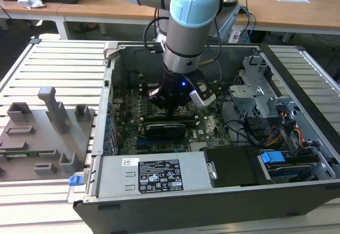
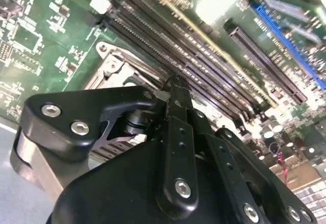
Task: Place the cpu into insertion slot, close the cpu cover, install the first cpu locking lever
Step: 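Install the first cpu locking lever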
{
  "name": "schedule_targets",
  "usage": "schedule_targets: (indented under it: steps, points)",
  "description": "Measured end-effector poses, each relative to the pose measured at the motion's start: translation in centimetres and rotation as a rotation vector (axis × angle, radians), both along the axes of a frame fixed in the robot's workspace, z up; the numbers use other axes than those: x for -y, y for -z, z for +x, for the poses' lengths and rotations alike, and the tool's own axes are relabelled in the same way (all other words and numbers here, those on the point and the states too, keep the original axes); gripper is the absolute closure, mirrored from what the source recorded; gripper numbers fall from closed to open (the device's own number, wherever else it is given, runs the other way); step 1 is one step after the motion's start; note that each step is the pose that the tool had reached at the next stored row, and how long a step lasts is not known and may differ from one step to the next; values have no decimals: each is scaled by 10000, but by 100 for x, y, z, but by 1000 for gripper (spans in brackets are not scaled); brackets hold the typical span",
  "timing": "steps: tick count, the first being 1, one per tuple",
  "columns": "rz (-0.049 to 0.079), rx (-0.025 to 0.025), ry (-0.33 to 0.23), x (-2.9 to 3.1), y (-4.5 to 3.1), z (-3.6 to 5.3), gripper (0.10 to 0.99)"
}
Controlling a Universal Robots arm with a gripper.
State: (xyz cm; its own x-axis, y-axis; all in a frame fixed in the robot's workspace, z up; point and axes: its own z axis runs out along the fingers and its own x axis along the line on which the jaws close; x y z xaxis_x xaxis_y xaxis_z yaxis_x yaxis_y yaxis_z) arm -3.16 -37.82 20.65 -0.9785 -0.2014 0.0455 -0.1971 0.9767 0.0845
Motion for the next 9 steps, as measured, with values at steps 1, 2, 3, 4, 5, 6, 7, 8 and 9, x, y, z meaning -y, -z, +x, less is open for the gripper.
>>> schedule_targets:
  steps: [1, 2, 3, 4, 5, 6, 7, 8, 9]
  points:
    - [-29, 0, 0, -18, -9, 1, 980]
    - [-59, 0, 0, -42, -22, 3, 980]
    - [-78, 0, -1, -61, -31, 4, 980]
    - [-101, 0, -1, -86, -43, 7, 980]
    - [-117, 0, -1, -109, -48, 9, 980]
    - [-138, -4, -1, -142, -52, 15, 980]
    - [-154, -11, -1, -170, -53, 23, 980]
    - [-171, -35, -3, -218, -53, 43, 980]
    - [-175, -69, -2, -243, -53, 62, 980]
